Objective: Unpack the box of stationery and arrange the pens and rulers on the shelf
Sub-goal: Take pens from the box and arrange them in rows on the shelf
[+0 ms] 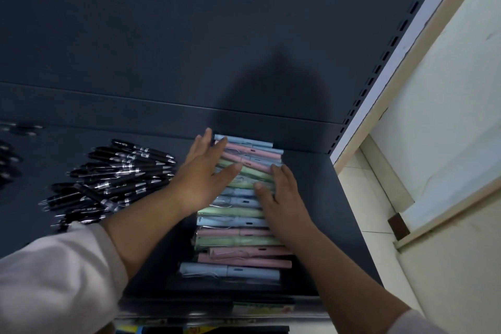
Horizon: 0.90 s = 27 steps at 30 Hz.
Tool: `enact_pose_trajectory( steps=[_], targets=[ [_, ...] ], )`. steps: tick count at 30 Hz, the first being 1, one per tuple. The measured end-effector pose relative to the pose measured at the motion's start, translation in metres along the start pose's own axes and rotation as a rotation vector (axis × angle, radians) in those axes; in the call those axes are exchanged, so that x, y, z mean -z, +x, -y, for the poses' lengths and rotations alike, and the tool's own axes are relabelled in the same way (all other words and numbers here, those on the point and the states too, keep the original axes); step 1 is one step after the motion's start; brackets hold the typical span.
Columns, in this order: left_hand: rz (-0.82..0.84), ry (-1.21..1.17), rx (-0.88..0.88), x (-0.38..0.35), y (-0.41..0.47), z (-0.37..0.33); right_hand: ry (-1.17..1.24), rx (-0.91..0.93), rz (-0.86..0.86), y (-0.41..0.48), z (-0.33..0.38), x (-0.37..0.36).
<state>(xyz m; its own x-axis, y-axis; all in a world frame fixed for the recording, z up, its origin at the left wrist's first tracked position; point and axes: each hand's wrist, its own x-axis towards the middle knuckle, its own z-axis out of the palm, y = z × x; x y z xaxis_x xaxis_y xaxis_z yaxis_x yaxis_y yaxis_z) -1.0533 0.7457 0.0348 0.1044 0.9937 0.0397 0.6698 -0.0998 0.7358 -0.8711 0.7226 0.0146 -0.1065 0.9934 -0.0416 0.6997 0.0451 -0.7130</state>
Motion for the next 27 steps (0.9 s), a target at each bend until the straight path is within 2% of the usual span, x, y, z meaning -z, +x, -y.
enact_pose_trajectory(
  steps=[4, 6, 10, 16, 22, 27],
  targets=[
    [0.061, 0.040, 0.043, -0.009, 0.009, 0.000, 0.007, -0.003, 0.006, 0.006, -0.001, 0.001],
    [0.027, 0.023, 0.046, -0.011, 0.010, -0.001, 0.006, 0.005, -0.023, 0.009, -0.001, 0.005],
    [-0.093, -0.175, 0.146, -0.004, 0.027, -0.002, 0.063, -0.005, -0.145, 0.033, -0.003, 0.019],
    [0.021, -0.483, 0.308, 0.001, 0.053, -0.009, 0.233, -0.171, 0.038, 0.080, -0.004, 0.034],
    [0.027, -0.543, 0.367, -0.008, 0.068, -0.013, 0.215, -0.178, 0.118, 0.094, 0.004, 0.028],
    [0.045, -0.531, 0.344, -0.009, 0.070, -0.011, 0.210, -0.145, 0.132, 0.095, 0.003, 0.025]
  ],
)
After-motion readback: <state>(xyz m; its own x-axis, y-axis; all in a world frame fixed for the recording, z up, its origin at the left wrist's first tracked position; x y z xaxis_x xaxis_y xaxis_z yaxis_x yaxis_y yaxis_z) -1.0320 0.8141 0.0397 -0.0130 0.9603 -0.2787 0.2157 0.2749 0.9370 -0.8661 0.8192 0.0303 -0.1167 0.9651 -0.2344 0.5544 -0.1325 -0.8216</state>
